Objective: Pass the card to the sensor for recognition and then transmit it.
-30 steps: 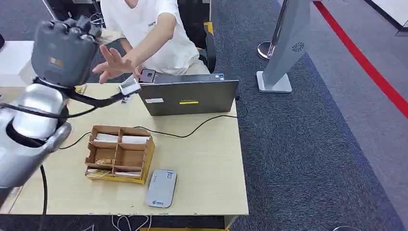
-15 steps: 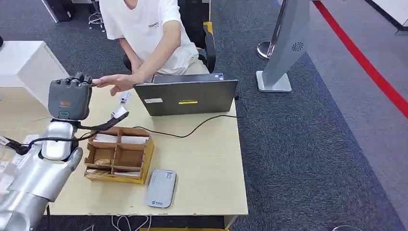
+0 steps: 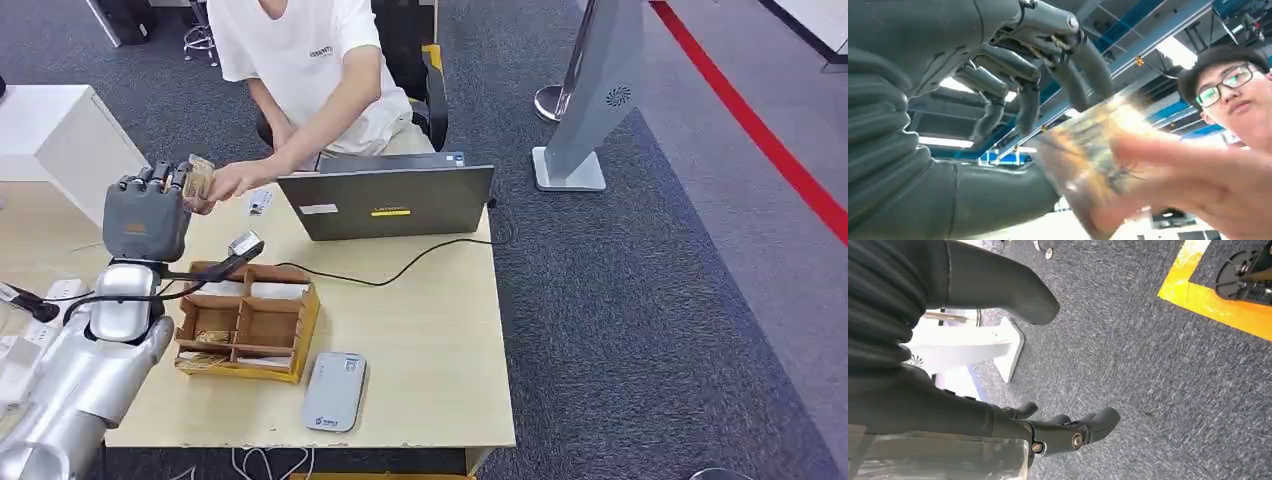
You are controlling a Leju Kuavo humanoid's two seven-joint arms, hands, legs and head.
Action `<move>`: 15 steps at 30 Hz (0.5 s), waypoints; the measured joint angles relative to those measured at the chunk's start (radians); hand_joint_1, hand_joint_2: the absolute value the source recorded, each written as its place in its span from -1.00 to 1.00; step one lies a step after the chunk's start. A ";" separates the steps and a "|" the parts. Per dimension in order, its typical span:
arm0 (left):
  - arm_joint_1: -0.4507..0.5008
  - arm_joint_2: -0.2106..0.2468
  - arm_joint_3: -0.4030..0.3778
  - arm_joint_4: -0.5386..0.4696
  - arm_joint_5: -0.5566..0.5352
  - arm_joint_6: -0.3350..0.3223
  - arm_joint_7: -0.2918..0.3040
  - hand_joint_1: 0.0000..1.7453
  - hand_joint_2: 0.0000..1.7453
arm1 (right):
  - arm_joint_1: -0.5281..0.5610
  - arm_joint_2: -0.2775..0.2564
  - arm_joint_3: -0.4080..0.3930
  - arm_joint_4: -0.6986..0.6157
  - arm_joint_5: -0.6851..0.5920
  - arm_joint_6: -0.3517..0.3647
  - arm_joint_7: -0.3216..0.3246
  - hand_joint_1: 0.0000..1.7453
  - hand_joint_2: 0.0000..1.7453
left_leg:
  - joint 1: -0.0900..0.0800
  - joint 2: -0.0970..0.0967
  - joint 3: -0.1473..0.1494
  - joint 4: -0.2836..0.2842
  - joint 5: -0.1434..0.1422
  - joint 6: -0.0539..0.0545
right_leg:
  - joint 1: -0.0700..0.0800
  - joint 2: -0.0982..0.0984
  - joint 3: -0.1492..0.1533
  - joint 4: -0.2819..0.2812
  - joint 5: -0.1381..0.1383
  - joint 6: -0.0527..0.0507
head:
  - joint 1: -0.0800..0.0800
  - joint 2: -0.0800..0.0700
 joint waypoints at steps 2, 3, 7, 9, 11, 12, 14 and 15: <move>0.006 -0.002 0.003 0.002 0.000 0.000 -0.002 -1.00 1.00 | 0.001 -0.001 0.000 0.000 0.000 0.000 0.000 -1.00 1.00 | 0.000 0.000 0.000 0.000 0.000 0.000 | 0.000 0.000 0.000 0.000 0.000 0.000 | 0.000 0.000; 0.008 -0.002 0.004 0.002 0.000 0.000 -0.002 -1.00 1.00 | 0.001 -0.001 0.000 0.000 0.000 0.000 0.000 -1.00 1.00 | 0.000 -0.001 0.000 0.000 0.000 0.000 | 0.000 0.000 0.000 0.000 0.000 0.000 | 0.000 0.000; 0.015 -0.004 0.016 0.003 0.000 0.000 -0.002 -1.00 1.00 | 0.001 -0.002 0.000 0.000 0.000 0.000 0.000 -1.00 1.00 | 0.000 0.000 0.000 0.000 0.000 0.000 | 0.000 0.000 0.000 0.000 0.000 0.000 | 0.000 0.000; 0.018 -0.005 0.024 0.003 0.000 0.000 -0.002 -1.00 1.00 | 0.002 -0.002 0.000 0.000 0.000 -0.002 0.000 -1.00 1.00 | 0.000 0.000 0.000 0.000 0.000 0.000 | 0.000 0.000 0.000 0.000 0.000 0.000 | 0.000 0.000; 0.020 -0.005 0.029 0.003 0.000 0.000 -0.002 -1.00 1.00 | 0.002 -0.003 0.000 0.000 0.000 -0.003 0.000 -1.00 1.00 | 0.000 0.000 0.000 0.000 0.000 0.000 | 0.000 0.000 0.000 0.000 0.000 0.000 | 0.000 0.000; 0.021 -0.005 0.032 0.003 0.000 0.001 -0.002 -1.00 1.00 | 0.002 -0.003 0.000 0.000 0.000 -0.003 0.000 -1.00 1.00 | 0.000 0.000 0.000 0.000 0.000 0.000 | 0.000 0.000 0.000 0.000 0.000 0.000 | 0.000 0.000; 0.023 -0.006 0.036 0.003 0.000 0.001 -0.002 -1.00 1.00 | 0.002 -0.003 0.000 0.000 0.000 -0.003 -0.001 -1.00 1.00 | 0.000 0.000 0.000 0.000 0.000 0.000 | 0.000 0.000 0.000 0.000 0.000 0.000 | 0.000 0.000; 0.025 -0.006 0.037 0.003 0.000 0.001 -0.003 -1.00 1.00 | 0.002 -0.003 0.000 0.000 0.000 -0.004 -0.001 -1.00 1.00 | 0.000 0.000 0.000 0.000 0.000 0.000 | 0.000 -0.001 0.000 0.000 0.000 0.000 | 0.000 0.000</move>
